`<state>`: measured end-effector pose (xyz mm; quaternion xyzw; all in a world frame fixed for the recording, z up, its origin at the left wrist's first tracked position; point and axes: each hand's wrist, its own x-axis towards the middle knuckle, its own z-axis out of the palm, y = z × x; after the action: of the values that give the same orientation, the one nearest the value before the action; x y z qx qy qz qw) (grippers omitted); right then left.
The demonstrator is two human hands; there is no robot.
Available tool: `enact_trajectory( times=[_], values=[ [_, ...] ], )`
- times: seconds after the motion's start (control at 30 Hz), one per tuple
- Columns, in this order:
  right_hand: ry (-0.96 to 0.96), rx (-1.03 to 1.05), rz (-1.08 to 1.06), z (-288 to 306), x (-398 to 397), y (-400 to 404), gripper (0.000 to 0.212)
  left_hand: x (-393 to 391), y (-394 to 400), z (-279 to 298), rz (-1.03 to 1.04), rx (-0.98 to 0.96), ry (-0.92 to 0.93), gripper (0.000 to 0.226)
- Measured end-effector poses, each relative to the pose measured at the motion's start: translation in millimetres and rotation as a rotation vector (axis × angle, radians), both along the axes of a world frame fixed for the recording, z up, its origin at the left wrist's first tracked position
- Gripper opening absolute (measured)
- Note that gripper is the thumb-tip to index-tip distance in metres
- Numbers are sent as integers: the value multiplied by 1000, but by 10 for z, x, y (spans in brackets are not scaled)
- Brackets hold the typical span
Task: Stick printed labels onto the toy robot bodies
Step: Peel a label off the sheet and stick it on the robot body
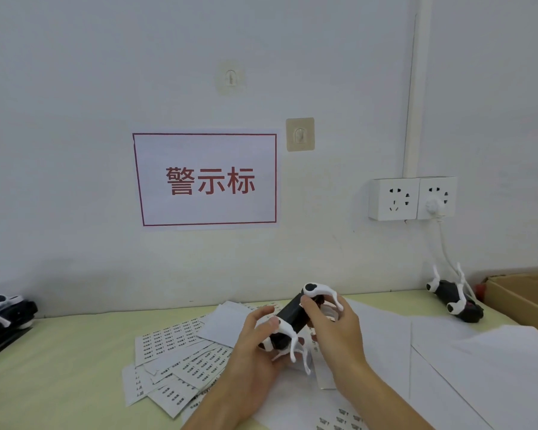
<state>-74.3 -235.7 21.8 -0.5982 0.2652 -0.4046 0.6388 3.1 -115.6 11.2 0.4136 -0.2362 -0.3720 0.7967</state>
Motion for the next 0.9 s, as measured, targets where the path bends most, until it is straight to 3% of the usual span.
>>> enact_trajectory(
  times=[0.17,0.3,0.4,0.5,0.6,0.67,0.77,0.83,0.9],
  values=[
    [119,-18,108,87,-44,-62,26,17,7,10,84,-2,1,47],
    [265,-94,423,256,-211,-199,33,31,-12,13,195,3,95,50],
    [377,-153,714,419,-362,-269,52,73,-2,-8,236,-50,132,34],
    [398,-73,873,542,-458,-295,45,109,-10,-49,230,-70,138,37],
    [498,-81,843,522,-441,-308,53,112,-79,-78,159,-20,21,44],
    [559,-119,832,486,-406,-300,48,199,-83,-150,153,14,23,39],
    [544,-91,824,506,-440,-338,31,266,-53,-190,71,53,105,31],
    [507,-37,801,541,-513,-446,32,324,-104,-241,84,70,-22,33],
    [468,35,747,566,-632,-611,38,300,-148,-208,142,121,-18,34]
  ],
)
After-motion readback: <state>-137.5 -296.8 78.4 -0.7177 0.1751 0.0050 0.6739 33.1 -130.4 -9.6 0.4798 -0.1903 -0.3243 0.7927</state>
